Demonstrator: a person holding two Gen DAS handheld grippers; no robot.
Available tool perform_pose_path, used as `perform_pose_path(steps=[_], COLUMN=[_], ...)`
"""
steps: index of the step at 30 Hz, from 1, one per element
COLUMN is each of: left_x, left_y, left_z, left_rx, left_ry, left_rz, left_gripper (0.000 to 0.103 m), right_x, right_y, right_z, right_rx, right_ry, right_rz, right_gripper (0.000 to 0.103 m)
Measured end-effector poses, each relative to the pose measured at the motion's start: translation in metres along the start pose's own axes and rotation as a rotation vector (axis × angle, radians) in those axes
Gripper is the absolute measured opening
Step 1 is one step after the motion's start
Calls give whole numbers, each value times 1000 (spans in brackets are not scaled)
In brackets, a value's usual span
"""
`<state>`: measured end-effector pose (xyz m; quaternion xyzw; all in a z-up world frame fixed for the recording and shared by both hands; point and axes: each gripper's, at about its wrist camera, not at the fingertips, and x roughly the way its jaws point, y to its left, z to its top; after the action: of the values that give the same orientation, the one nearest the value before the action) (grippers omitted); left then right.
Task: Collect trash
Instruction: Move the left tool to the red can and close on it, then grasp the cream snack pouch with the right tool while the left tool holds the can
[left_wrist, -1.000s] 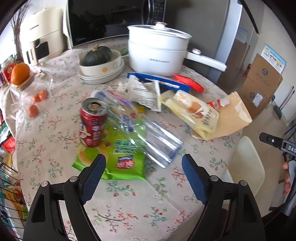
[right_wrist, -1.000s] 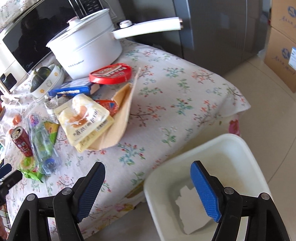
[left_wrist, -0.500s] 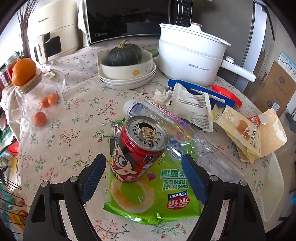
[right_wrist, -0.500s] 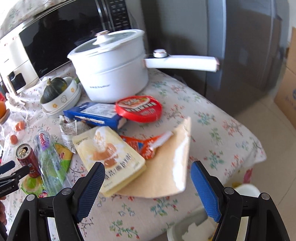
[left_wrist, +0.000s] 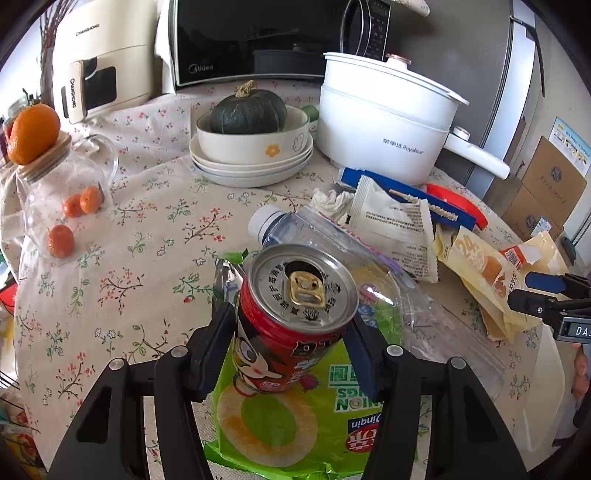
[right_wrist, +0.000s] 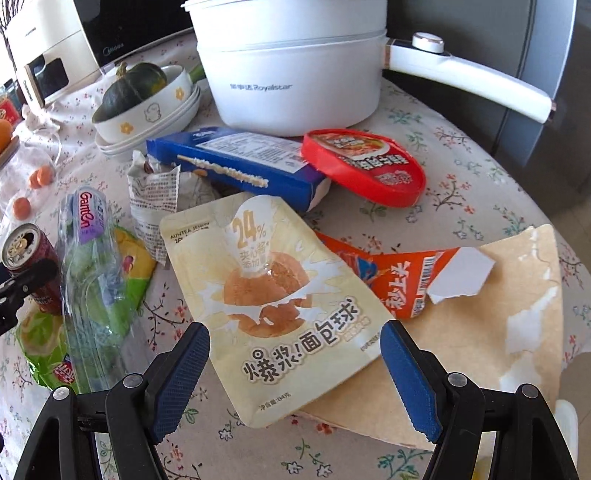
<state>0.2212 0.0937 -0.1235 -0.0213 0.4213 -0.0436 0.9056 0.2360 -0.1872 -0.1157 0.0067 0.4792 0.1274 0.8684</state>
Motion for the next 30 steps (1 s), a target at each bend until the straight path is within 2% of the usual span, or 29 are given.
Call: perform_pose_path(steps=[4,11,13,15,16,18,21,24,30], left_x=[3,1,-3,-9,-13,-20,-31,-44,-69], left_y=[2,4,4,3,3,3,2,0,-4], left_z=[-2,2,4,6,6,6,6,5,5], left_rx=[6,-25,-30,-40,-45,-62,-84,-89,-94], left_ry=[9,22,21,17,15,12,11,2,-26], left_rz=[0,8,16,14,11,5,-7,-18,-50], left_gripper=[59,58,58,58,58,58,58,58,58], right_x=[15,40,44,46,48,51,52,42,1], right_y=[14,29,32,33,34,33,33,30,32], right_z=[4,5,6,5,5,4,6,9,19], right_rx=[-49,-120,-135,-141,-142,-142,-129,-86,-38], right_ry=[30,78,86,90,94,106,106,86,-22], right_rz=[-1,-56,-67,-70,-68,-60,-54,-27,48], right_gripper=[81,78,70,53,48,19,3,1,0])
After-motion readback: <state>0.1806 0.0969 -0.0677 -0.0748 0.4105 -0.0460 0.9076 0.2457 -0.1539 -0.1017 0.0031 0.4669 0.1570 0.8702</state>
